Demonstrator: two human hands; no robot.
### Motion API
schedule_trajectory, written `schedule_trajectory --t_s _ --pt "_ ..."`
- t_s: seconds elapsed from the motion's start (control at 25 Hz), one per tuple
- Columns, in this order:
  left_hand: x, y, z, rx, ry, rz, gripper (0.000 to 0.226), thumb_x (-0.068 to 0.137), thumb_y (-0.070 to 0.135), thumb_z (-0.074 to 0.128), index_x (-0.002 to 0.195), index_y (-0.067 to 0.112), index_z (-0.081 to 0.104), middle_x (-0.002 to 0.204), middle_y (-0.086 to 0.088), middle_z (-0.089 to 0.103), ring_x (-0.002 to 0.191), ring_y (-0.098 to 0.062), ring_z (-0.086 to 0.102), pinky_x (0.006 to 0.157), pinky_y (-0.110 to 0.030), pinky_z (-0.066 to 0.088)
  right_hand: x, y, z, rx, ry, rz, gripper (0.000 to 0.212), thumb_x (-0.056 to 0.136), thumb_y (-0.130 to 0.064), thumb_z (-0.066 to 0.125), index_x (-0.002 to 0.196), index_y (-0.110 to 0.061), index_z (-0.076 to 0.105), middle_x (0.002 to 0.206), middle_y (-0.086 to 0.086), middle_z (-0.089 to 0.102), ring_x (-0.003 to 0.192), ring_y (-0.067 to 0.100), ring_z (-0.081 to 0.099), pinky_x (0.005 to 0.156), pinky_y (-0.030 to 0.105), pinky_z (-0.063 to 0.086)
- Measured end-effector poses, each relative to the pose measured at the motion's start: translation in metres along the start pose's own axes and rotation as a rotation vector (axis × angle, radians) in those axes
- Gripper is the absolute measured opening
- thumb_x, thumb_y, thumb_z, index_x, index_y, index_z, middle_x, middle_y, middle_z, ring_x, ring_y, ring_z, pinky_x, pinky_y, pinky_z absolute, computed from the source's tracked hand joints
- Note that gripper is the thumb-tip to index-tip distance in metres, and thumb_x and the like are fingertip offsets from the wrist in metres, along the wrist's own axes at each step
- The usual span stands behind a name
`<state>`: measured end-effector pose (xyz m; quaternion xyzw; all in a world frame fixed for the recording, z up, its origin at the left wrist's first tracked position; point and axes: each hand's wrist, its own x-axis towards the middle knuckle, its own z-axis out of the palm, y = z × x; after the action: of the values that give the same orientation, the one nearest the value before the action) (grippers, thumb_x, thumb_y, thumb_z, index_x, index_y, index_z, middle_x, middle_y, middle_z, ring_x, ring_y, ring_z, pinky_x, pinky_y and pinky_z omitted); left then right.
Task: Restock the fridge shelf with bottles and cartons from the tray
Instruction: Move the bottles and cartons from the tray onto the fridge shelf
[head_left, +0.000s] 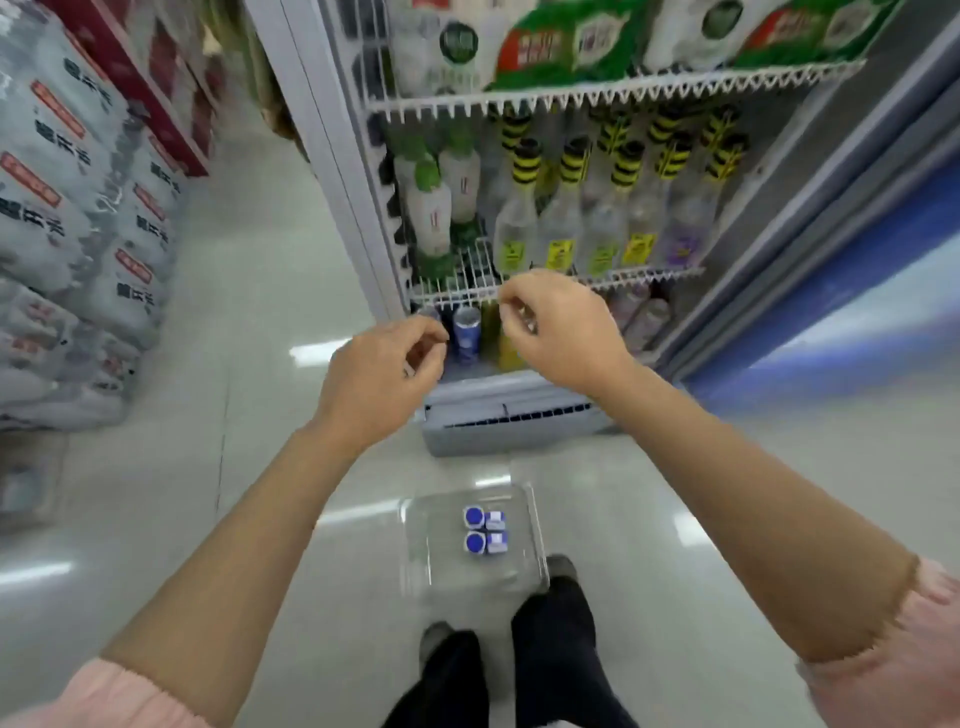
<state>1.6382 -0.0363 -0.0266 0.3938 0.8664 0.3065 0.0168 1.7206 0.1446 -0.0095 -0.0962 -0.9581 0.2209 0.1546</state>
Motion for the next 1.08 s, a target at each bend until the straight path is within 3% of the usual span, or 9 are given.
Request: schedule_trajectory --t_s 0.08,0.24,0.48,0.6,0.8,0.96,1.08 --pt "-0.052 -0.033 0.052 -0.034 -0.188 -0.142 0.014 0.086 0.023 0.058 0.097 0.022 0.066 0.079 0.010 0.061 0.069 -0.014 0.055 0.069 -0.028 0.046 -0.049 0.022 0.063 -0.006 -0.247 0.163 0.015 0.089 -0.016 0.051 0.090 -0.005 0.060 0.089 0.014 0.063 0.085 0.033 0.057 0.062 0.036 0.040" --pt "-0.140 -0.095 0.155 -0.032 -0.507 -0.342 0.020 0.086 0.021 0.054 0.104 0.021 0.065 0.090 0.002 0.068 0.083 -0.023 0.064 0.073 -0.030 0.048 -0.131 0.075 0.183 -0.067 -0.663 0.371 0.021 0.091 -0.015 0.047 0.103 -0.007 0.061 0.106 0.015 0.066 0.097 0.035 0.059 0.073 0.035 0.044" --pt "-0.222 -0.184 0.312 -0.013 -0.788 -0.468 0.033 0.088 0.021 0.051 0.121 0.023 0.054 0.110 0.003 0.063 0.098 -0.019 0.060 0.076 -0.028 0.043 -0.208 0.153 0.344 -0.098 -0.876 0.398 0.029 0.087 -0.010 0.048 0.115 -0.009 0.056 0.119 0.012 0.060 0.104 0.033 0.057 0.084 0.037 0.049" --pt "-0.249 -0.225 0.389 -0.092 -0.802 -0.571 0.045 0.086 0.019 0.058 0.130 0.019 0.048 0.119 -0.003 0.059 0.105 -0.022 0.057 0.086 -0.034 0.047 -0.227 0.188 0.420 -0.097 -0.940 0.379 0.037 0.084 -0.009 0.053 0.121 -0.009 0.051 0.122 0.014 0.056 0.107 0.033 0.054 0.087 0.040 0.049" --pt "-0.263 -0.288 0.496 -0.231 -0.729 -0.731 0.071 0.076 0.011 0.071 0.139 0.014 0.037 0.135 -0.013 0.048 0.119 -0.029 0.050 0.098 -0.040 0.043 -0.229 0.231 0.523 -0.076 -0.902 0.314 0.056 0.080 -0.007 0.062 0.132 -0.010 0.041 0.127 0.017 0.055 0.114 0.035 0.051 0.091 0.040 0.047" --pt "-0.260 -0.321 0.550 -0.228 -0.725 -0.605 0.080 0.069 0.010 0.075 0.138 0.018 0.037 0.138 -0.011 0.046 0.121 -0.028 0.048 0.097 -0.041 0.044 -0.225 0.252 0.578 0.042 -0.956 0.252 0.064 0.072 -0.014 0.074 0.129 -0.012 0.043 0.125 0.012 0.057 0.110 0.030 0.054 0.089 0.036 0.047" --pt "-0.263 -0.325 0.575 -0.377 -0.619 -0.565 0.069 0.064 0.012 0.079 0.126 0.016 0.048 0.122 -0.005 0.058 0.106 -0.022 0.055 0.087 -0.032 0.045 -0.216 0.261 0.596 0.185 -0.953 0.274 0.078 0.067 -0.016 0.081 0.134 -0.016 0.042 0.132 0.008 0.053 0.112 0.024 0.053 0.088 0.026 0.041"
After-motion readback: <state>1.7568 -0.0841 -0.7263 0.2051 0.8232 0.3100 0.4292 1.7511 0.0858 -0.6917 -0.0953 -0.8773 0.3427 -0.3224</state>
